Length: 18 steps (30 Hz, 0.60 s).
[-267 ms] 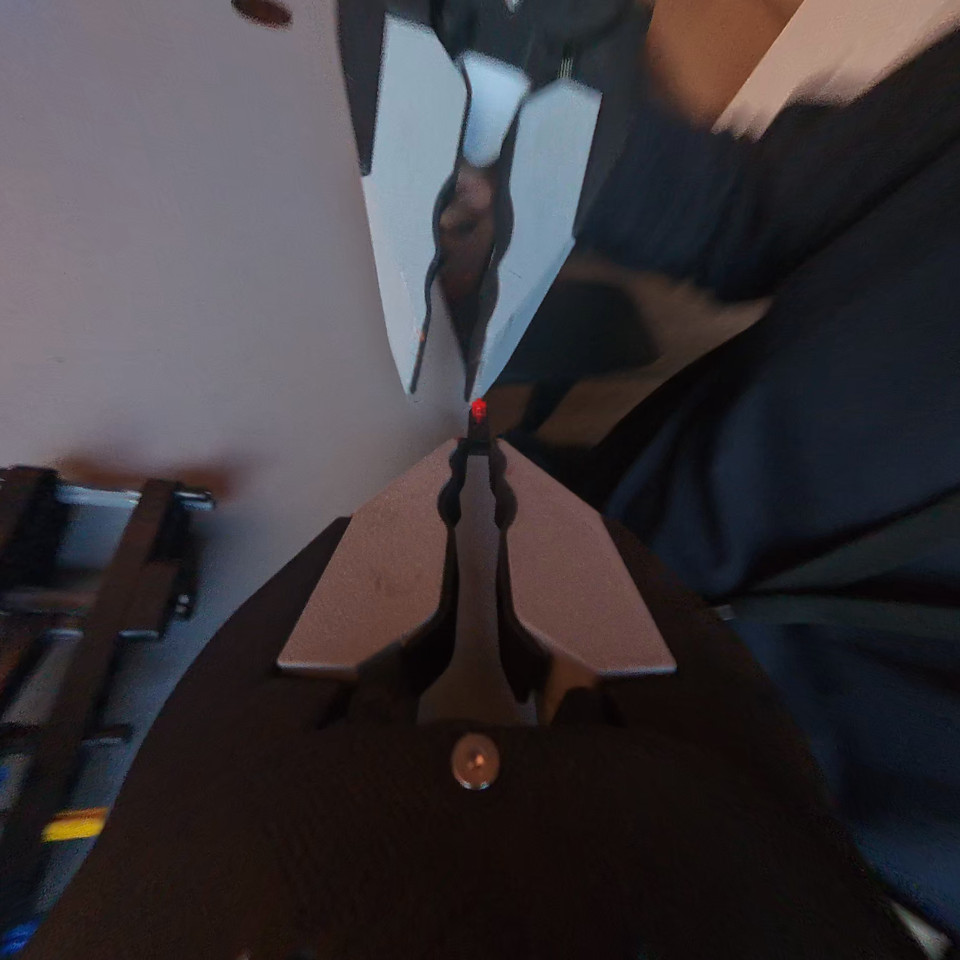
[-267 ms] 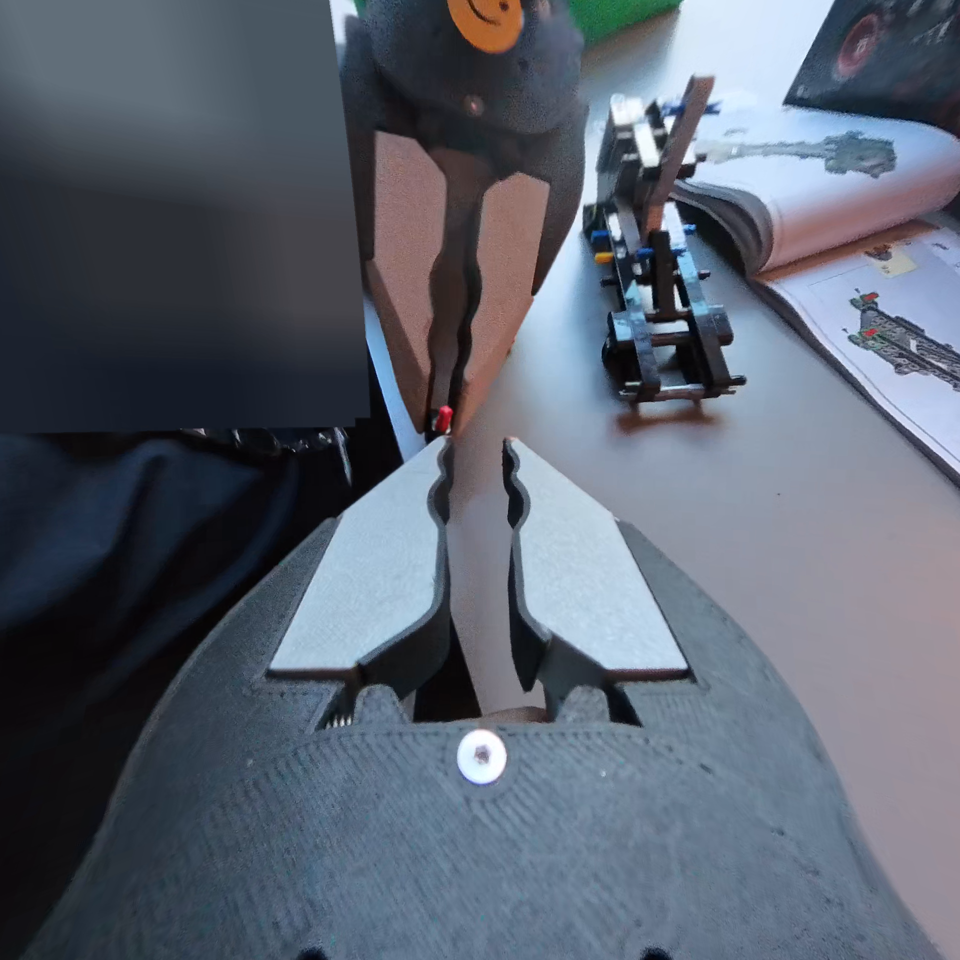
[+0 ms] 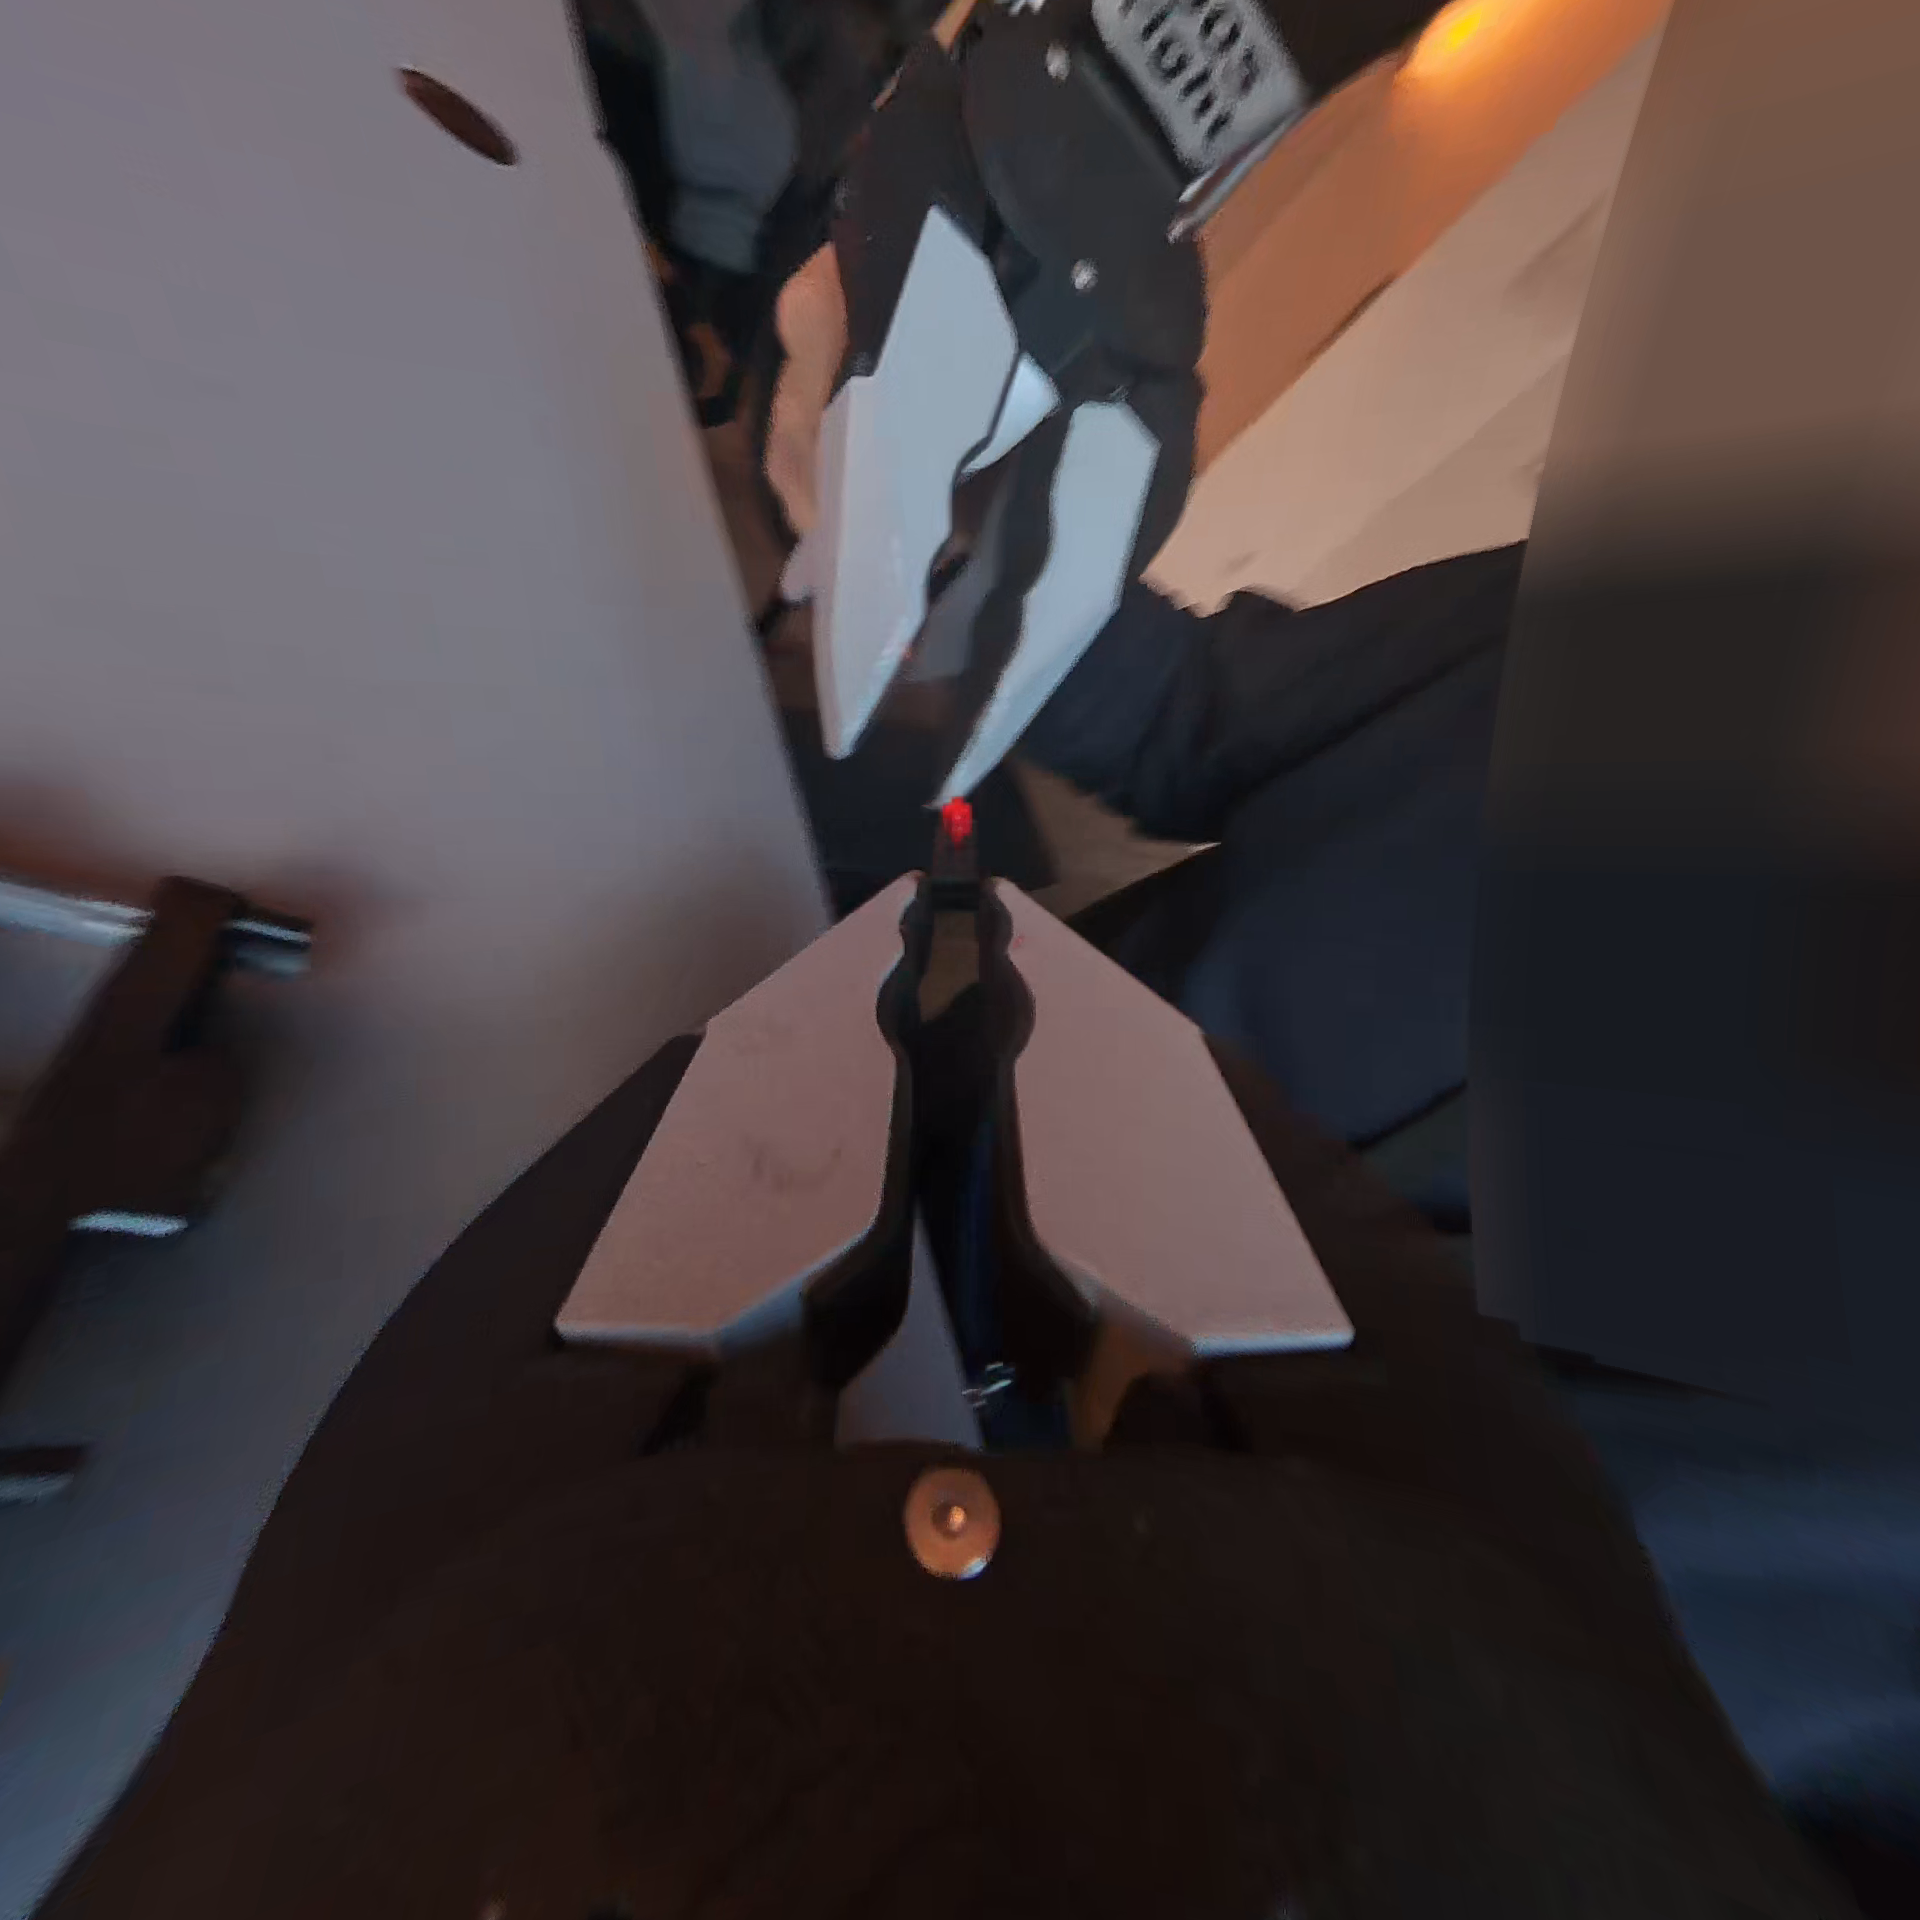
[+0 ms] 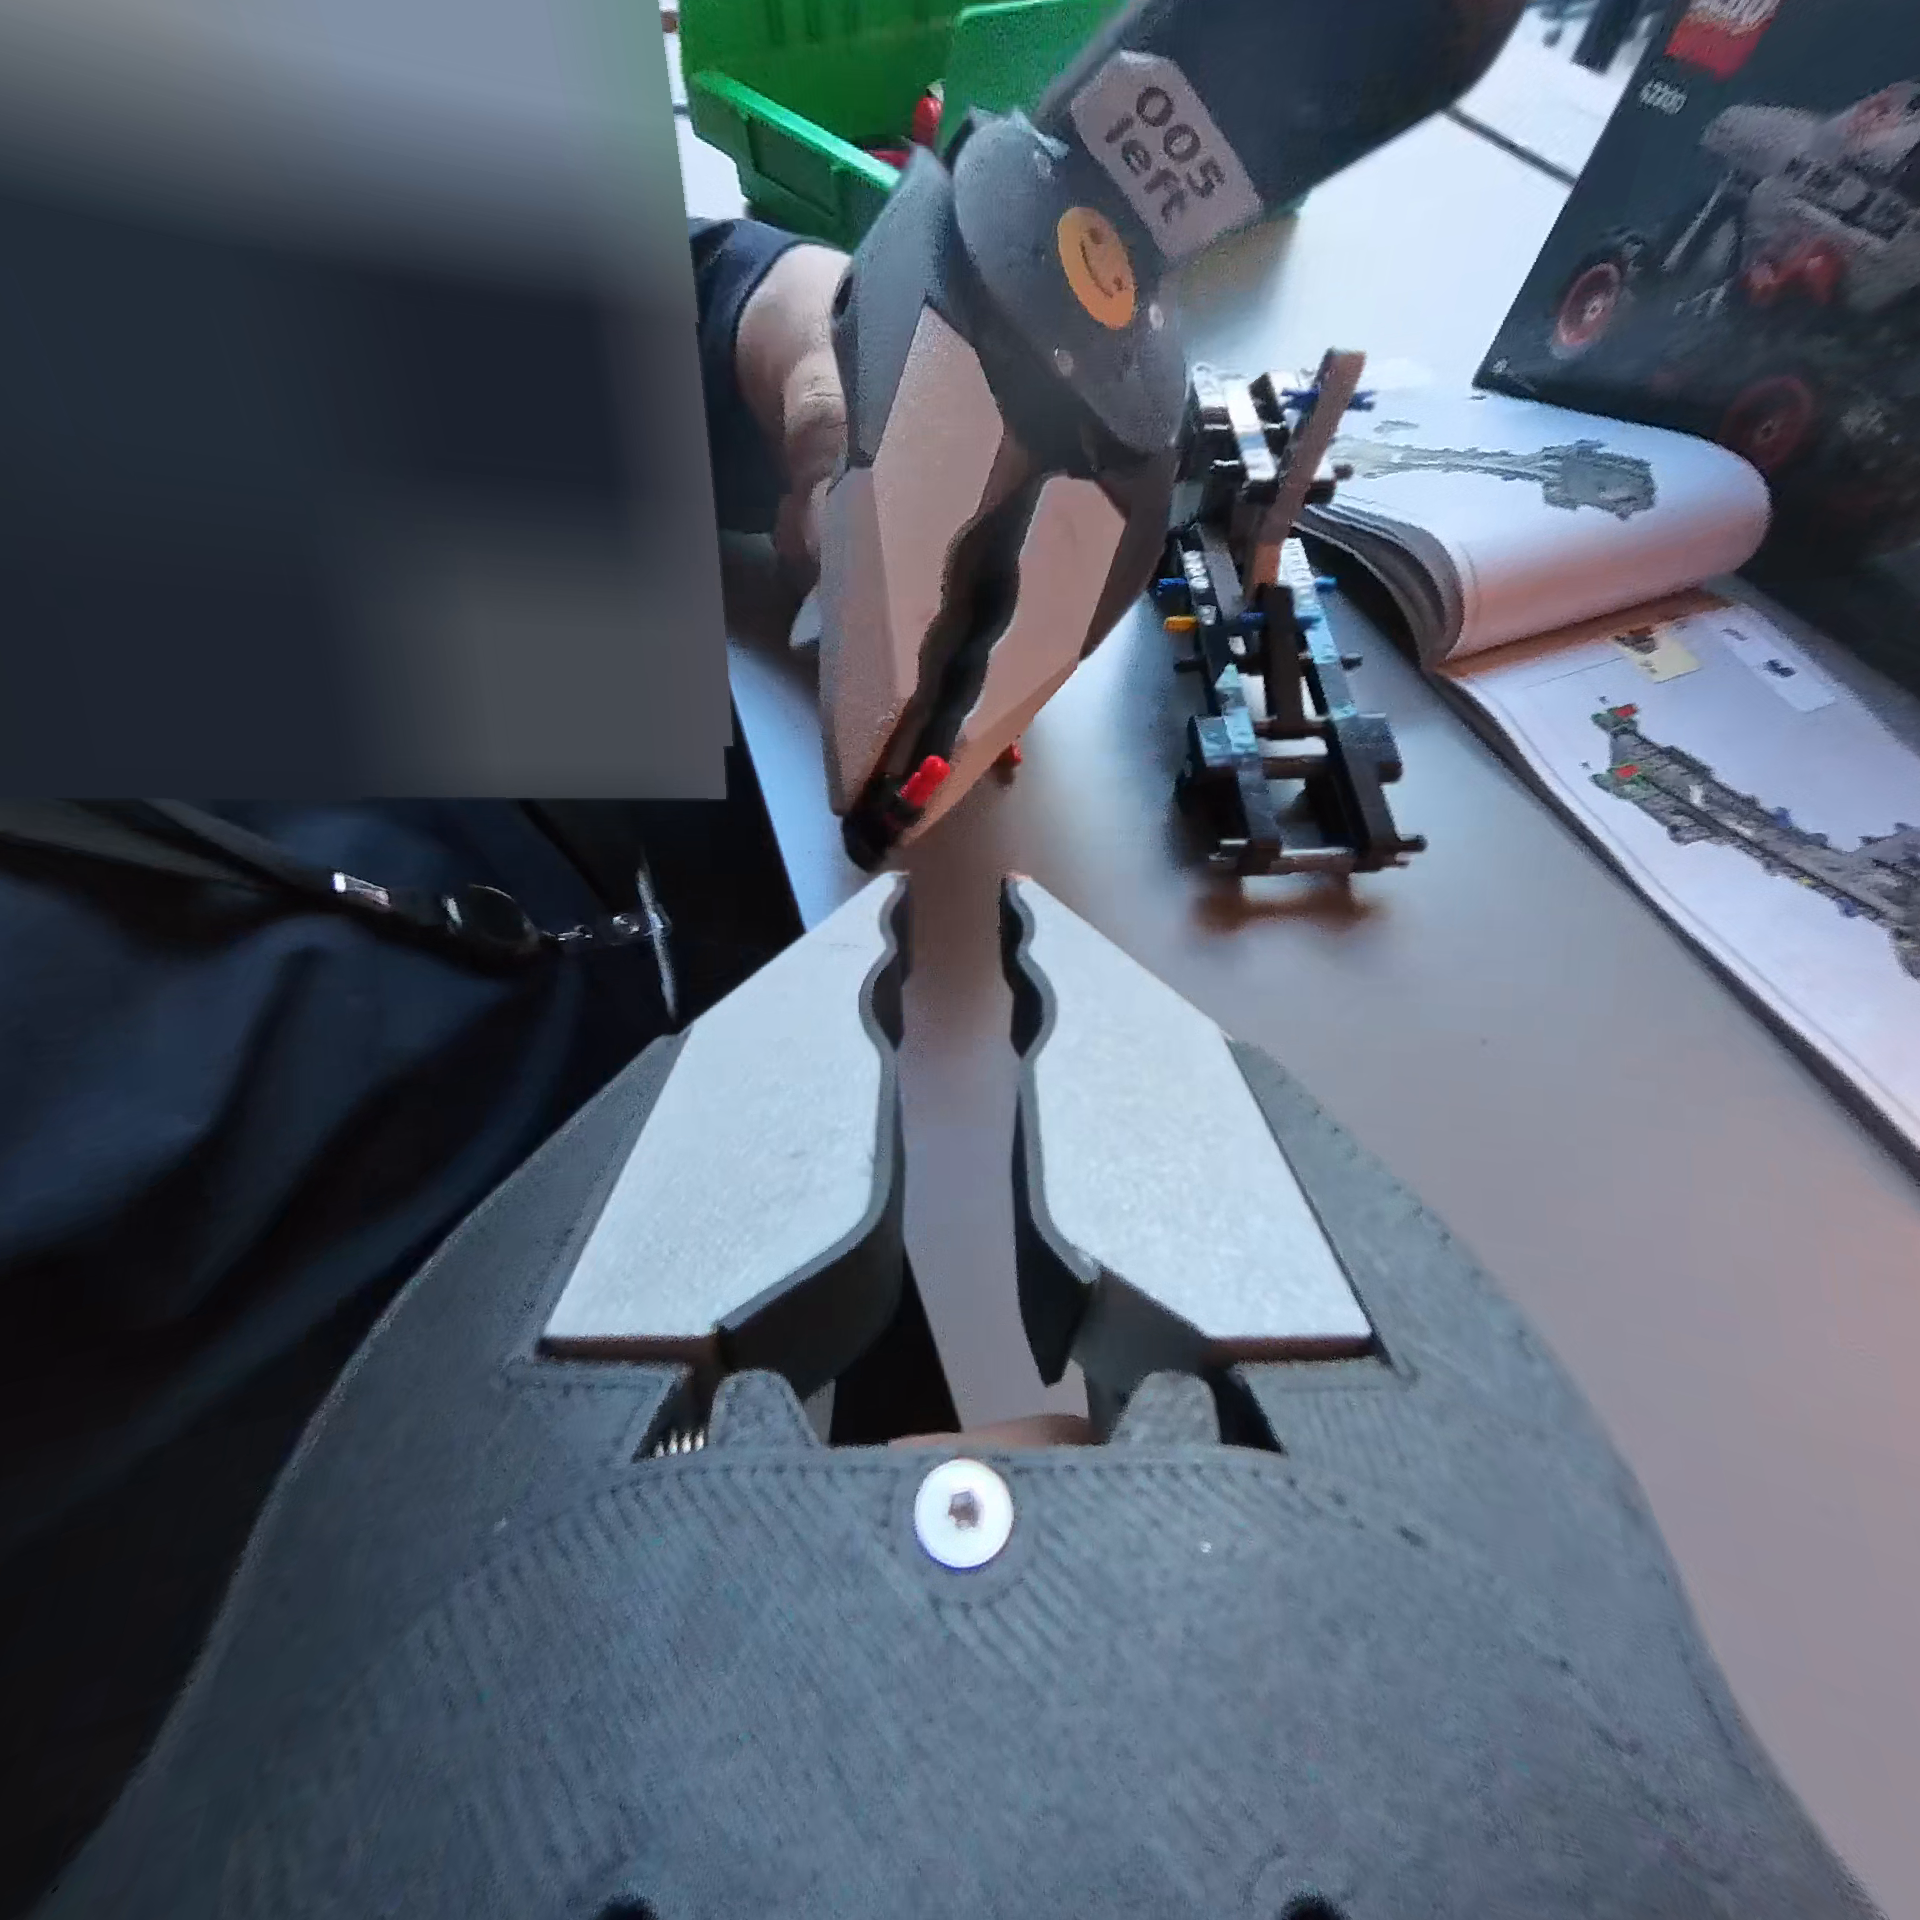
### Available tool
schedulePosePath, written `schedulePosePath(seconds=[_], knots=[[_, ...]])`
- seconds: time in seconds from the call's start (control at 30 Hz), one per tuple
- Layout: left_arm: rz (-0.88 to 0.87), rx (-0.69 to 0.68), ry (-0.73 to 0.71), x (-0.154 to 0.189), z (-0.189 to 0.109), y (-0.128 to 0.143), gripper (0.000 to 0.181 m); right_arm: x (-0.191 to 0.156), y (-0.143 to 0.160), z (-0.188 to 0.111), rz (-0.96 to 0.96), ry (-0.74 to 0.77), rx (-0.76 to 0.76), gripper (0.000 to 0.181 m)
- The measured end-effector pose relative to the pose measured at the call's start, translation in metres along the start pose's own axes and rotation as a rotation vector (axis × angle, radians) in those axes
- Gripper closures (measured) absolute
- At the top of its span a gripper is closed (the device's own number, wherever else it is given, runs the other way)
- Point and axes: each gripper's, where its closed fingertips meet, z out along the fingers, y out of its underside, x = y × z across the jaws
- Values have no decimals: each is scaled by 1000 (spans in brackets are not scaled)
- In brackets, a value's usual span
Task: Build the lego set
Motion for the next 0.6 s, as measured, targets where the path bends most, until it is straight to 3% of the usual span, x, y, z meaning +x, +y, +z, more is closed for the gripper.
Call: schedulePosePath(seconds=[0.1, 0.2, 0.37, 0.5, 0.6], knots=[[-32, 22, 35, 1, -1, -1, 176, -2, -6, 2, -55, 27, -2, 168], [16, 6, -29, -5, -2, 1, 177, -1, -7, 2, -67, 36, -8, 168], [125, -92, -394, -33, -36, 19, 176, 17, 8, 1, -10, 94, -29, 166], [202, -184, -633, -20, -82, 41, 176, 36, 27, 8, 32, 165, -103, 169], [168, -222, -806, -17, -125, 64, 176, 46, 30, 14, 50, 191, -128, 167]])
